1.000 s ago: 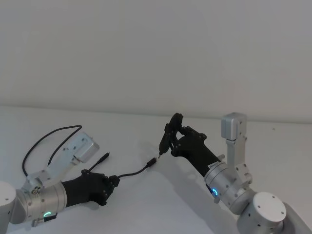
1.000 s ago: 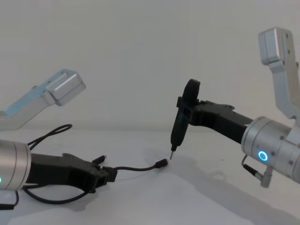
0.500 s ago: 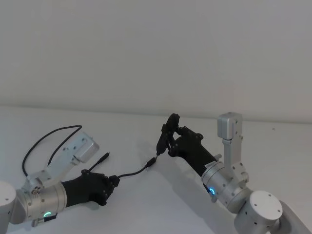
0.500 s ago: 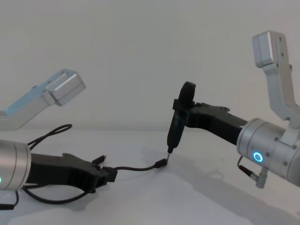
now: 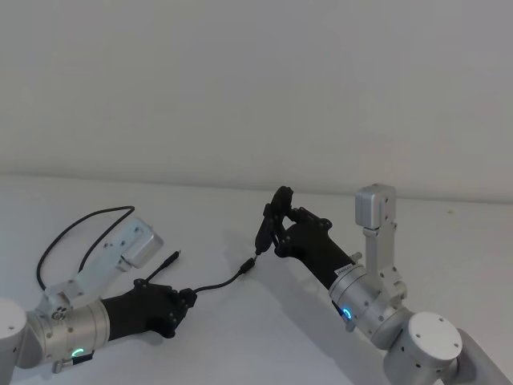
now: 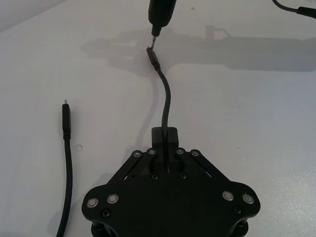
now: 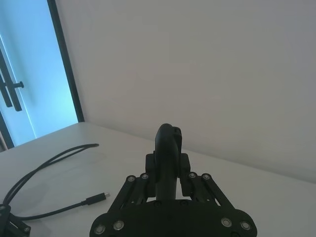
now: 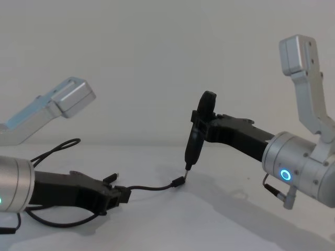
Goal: Pick up the data cable with the one hand.
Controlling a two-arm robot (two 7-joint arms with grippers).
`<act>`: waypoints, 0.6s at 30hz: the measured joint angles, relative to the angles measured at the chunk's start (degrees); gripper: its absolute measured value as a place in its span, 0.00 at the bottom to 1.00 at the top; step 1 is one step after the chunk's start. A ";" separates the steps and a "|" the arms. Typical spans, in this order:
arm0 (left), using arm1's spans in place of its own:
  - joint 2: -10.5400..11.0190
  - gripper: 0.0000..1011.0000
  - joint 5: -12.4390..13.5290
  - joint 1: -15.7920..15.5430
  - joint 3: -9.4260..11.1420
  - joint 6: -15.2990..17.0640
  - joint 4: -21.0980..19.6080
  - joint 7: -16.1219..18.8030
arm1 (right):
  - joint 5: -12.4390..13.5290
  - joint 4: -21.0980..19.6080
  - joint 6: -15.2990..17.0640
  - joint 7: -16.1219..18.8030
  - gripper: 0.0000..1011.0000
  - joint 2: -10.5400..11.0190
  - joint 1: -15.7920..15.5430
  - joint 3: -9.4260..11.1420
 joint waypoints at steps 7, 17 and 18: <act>0.00 0.05 0.00 0.00 0.00 0.00 0.00 0.00 | 0.00 0.25 -0.14 0.12 0.27 -0.04 0.15 -0.05; 0.00 0.05 0.00 0.00 0.00 0.00 0.00 0.00 | 0.00 0.43 -0.20 0.21 0.27 -0.10 0.24 -0.06; 0.00 0.05 0.00 0.00 0.00 0.00 0.00 0.00 | 0.00 0.45 -0.20 0.22 0.27 -0.11 0.25 -0.07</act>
